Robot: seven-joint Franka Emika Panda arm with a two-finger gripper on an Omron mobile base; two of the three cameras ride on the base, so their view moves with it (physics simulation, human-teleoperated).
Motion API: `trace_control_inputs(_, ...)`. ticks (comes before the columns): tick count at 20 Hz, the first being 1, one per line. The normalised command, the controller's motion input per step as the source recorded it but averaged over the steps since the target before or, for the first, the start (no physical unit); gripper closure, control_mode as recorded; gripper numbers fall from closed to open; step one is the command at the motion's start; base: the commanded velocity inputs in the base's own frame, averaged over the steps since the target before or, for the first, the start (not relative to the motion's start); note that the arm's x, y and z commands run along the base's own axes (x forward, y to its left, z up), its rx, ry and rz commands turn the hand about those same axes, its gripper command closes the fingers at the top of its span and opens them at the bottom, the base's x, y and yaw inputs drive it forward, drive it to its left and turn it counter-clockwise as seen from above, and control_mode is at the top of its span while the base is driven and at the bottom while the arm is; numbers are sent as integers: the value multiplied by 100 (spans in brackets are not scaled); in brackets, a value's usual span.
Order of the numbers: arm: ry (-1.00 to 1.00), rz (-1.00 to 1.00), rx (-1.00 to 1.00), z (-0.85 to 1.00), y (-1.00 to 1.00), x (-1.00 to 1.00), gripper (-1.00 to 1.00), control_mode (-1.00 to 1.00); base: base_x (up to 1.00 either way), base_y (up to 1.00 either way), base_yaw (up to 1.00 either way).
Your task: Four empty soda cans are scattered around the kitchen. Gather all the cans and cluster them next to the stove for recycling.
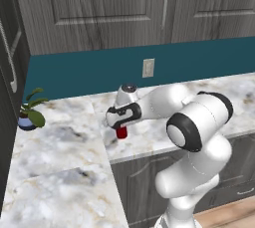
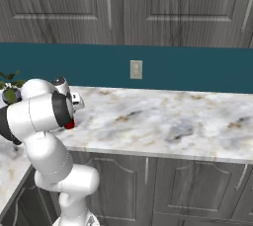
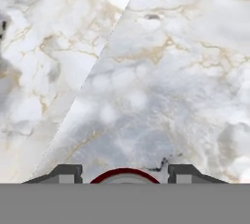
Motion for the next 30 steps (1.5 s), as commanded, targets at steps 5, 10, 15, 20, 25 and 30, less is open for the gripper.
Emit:
trace_control_inputs(5,0,-10,6,59,-32,-31,100,-100,0,0,0)
trace_control_inputs(10,0,-5,8,60,-60,-47,100,-100,0,0,0)
trace_control_inputs(15,-6,-1,8,55,-69,-59,100,-100,0,0,0)
trace_control_inputs(20,-23,5,10,59,-55,-67,100,-100,0,0,0)
trace_control_inputs(25,-27,15,10,67,-30,-52,100,-100,0,0,0)
trace_control_inputs(30,-17,22,3,44,-19,-63,100,-100,0,0,0)
